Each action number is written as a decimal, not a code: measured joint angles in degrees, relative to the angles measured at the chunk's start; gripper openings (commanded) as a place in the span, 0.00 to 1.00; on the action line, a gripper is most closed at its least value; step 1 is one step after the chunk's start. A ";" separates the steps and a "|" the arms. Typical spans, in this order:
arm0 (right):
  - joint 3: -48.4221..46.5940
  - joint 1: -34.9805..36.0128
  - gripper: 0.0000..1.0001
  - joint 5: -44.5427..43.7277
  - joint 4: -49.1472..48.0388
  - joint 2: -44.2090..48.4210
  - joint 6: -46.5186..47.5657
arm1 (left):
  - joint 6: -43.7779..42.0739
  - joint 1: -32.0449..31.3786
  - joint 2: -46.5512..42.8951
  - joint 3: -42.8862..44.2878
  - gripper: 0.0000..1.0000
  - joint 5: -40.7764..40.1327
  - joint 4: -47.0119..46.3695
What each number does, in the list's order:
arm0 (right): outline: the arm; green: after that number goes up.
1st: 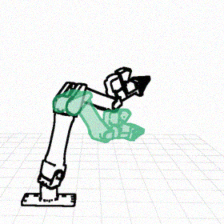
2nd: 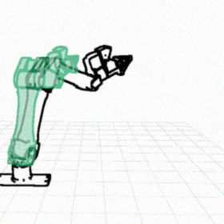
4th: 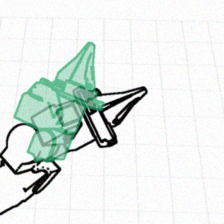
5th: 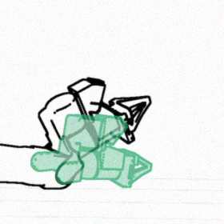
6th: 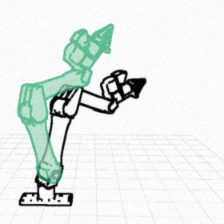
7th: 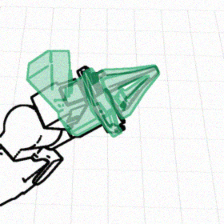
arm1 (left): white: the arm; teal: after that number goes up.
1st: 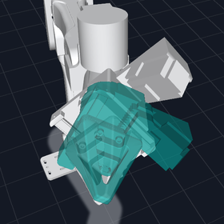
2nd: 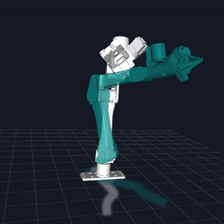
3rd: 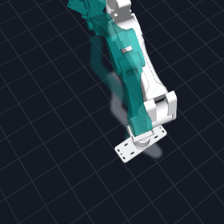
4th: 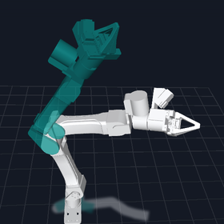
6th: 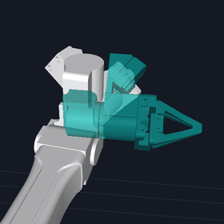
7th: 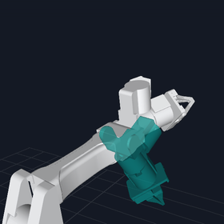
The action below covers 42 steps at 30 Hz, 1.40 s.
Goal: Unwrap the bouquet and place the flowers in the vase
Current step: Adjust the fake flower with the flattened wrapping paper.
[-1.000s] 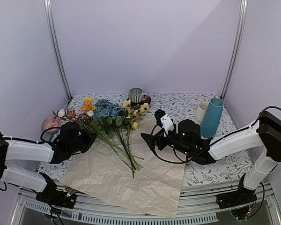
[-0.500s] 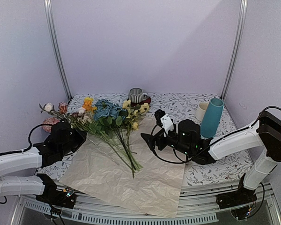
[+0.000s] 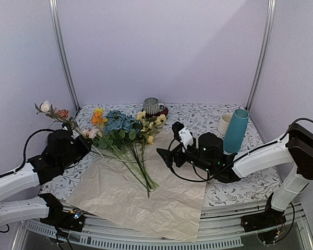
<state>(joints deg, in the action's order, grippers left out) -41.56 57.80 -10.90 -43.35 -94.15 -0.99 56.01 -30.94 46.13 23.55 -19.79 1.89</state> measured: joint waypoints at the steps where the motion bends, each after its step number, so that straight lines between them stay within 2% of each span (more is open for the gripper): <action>1: 0.00 0.00 0.99 0.07 0.00 0.00 -0.02 | -0.66 0.00 -0.13 0.46 0.04 0.76 -0.04; 8: 0.00 0.00 0.99 0.33 0.02 -0.17 0.00 | -1.09 0.07 3.37 1.29 0.04 10.56 -4.35; 15: -0.02 0.00 0.99 0.52 0.02 -0.22 0.00 | 3.45 0.22 9.53 -2.05 0.05 20.52 -13.81; 31: -0.02 0.00 0.99 0.57 0.02 -0.22 0.00 | 6.38 1.40 22.16 -3.06 0.08 29.44 -21.09; 35: -0.02 0.00 0.99 0.57 0.02 -0.22 0.00 | 6.60 1.44 25.53 -3.15 0.16 31.17 -23.10; 42: -0.02 0.00 0.99 0.59 0.02 -0.22 0.02 | 6.67 1.53 27.28 -3.15 0.44 31.91 -23.65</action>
<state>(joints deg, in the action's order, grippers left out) -41.58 57.80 -10.31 -43.33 -94.37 -0.97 62.67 -29.41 73.41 20.40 12.12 -21.76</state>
